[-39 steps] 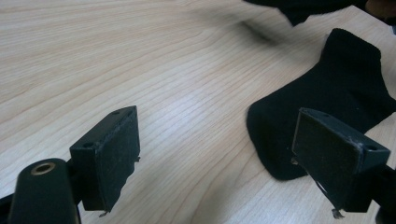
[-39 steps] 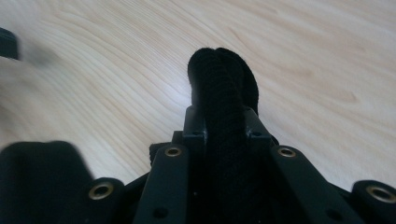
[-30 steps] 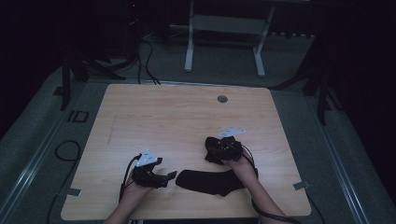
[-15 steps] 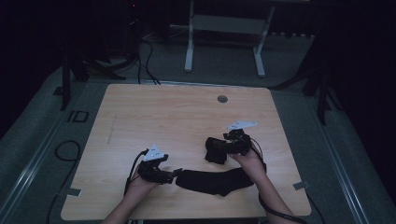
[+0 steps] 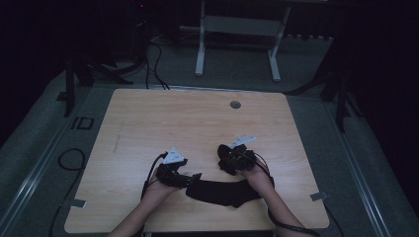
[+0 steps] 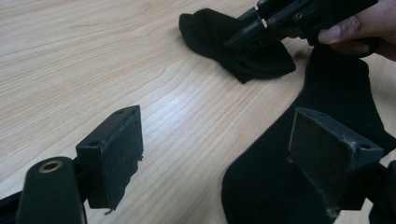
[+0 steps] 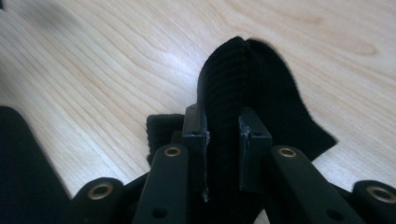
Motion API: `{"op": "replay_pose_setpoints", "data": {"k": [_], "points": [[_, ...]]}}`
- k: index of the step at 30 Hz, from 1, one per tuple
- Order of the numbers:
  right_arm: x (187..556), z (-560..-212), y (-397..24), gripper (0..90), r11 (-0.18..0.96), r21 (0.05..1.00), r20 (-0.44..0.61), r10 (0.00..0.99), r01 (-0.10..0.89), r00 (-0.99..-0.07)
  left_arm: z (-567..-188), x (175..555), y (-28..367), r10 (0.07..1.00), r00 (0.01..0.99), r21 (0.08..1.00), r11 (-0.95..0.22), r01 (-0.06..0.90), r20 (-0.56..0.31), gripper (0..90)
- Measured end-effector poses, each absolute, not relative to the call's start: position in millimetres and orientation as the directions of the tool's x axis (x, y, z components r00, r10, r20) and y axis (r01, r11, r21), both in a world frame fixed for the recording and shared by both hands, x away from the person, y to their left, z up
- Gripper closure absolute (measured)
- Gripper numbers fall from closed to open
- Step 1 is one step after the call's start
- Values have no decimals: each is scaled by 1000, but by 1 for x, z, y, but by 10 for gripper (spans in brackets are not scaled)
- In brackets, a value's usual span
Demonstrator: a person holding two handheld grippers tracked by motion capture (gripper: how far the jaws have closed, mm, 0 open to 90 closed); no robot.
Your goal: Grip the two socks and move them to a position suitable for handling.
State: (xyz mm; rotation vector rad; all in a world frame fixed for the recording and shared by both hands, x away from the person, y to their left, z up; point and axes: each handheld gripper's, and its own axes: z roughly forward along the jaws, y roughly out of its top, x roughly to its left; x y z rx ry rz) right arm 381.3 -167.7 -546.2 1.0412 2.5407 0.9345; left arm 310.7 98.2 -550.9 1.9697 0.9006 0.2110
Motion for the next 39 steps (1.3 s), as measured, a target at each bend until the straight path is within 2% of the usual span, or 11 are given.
{"op": "replay_pose_setpoints", "data": {"k": [6,10,13,17,22,28,33,39], "points": [[372,-517,-176,772,446,730,81,696,518,-714,-548,314,91,663,725,811,-312,494,-186,210],[362,-492,-179,772,421,771,109,652,478,-750,-544,316,86,662,730,822,-314,475,-169,220],[352,-480,-180,771,406,788,140,614,463,-777,-537,318,85,658,737,834,-312,456,-157,271],[336,-476,-178,770,427,795,136,567,431,-812,-525,322,84,658,742,853,-306,423,-131,320],[325,-476,-177,770,433,801,132,547,414,-827,-511,327,84,642,758,869,-302,392,-118,331],[317,-475,-177,769,449,801,117,532,397,-839,-499,345,86,597,759,861,-214,461,-258,332],[316,-475,-175,767,457,805,92,534,378,-840,-502,351,76,526,800,827,-285,484,-287,334],[318,-475,-175,768,458,806,87,536,375,-840,-505,350,70,463,831,825,-305,476,-308,532]]}}
